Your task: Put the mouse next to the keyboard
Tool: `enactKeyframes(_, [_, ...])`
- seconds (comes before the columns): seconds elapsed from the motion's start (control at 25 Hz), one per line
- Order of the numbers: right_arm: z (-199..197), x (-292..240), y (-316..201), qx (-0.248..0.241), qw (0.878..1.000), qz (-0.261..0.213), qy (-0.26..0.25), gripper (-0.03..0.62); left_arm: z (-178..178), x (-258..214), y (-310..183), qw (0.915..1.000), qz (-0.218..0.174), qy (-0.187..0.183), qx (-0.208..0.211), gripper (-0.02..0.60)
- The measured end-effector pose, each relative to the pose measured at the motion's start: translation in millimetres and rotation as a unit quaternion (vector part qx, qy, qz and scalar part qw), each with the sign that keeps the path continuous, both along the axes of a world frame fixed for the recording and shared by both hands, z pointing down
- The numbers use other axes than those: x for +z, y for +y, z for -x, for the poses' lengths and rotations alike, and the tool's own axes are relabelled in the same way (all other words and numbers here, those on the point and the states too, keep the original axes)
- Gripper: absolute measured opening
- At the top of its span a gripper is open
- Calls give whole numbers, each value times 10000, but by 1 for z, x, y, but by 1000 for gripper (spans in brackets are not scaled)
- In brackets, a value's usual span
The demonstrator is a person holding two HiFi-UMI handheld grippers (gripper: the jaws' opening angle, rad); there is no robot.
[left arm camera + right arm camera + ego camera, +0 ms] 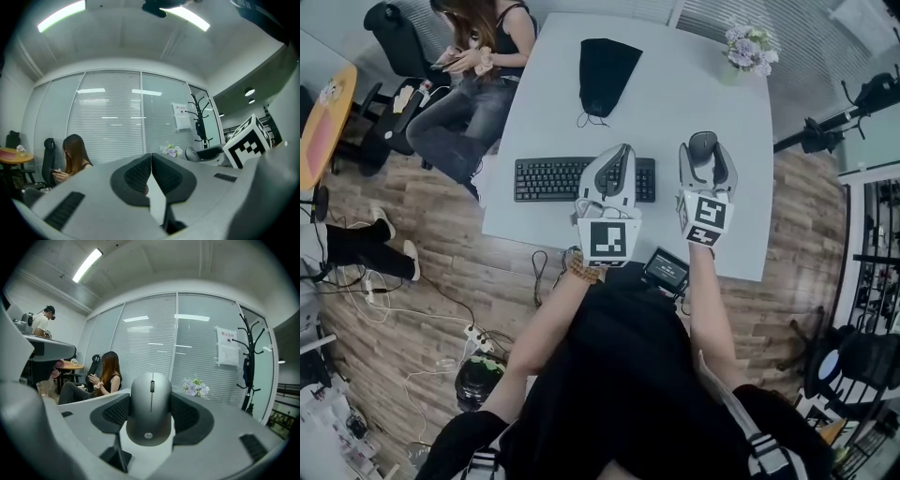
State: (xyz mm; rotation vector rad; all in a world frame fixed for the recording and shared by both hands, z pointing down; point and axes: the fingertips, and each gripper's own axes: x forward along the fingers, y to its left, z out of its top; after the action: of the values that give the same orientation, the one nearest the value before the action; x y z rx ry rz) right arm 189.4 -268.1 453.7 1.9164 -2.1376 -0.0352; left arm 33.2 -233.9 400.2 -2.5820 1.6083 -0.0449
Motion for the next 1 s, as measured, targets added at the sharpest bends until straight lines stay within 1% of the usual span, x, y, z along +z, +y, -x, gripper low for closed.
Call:
enactKeyframes(0.2, [-4, 17, -5, 52, 9998, 182, -16, 276, -3, 4, -2, 10000, 24, 28, 17, 12])
enactKeyframes(0.44, [-6, 35, -8, 35, 9992, 407, 13, 276, -5, 5, -3, 10000, -40, -35, 36, 12])
enactKeyframes(0.72, [-12, 62, -10, 59, 9974, 717, 0, 275, -6, 14, -2, 10000, 70, -10, -1, 12])
enactKeyframes(0.84, [-13, 74, -11, 64, 9964, 842, -3, 275, -5, 14, -4, 10000, -3, -66, -15, 12])
enactKeyframes(1.0, [-14, 91, -12, 74, 9947, 1028, -30, 275, -5, 19, -4, 9999, 125, -69, -28, 12])
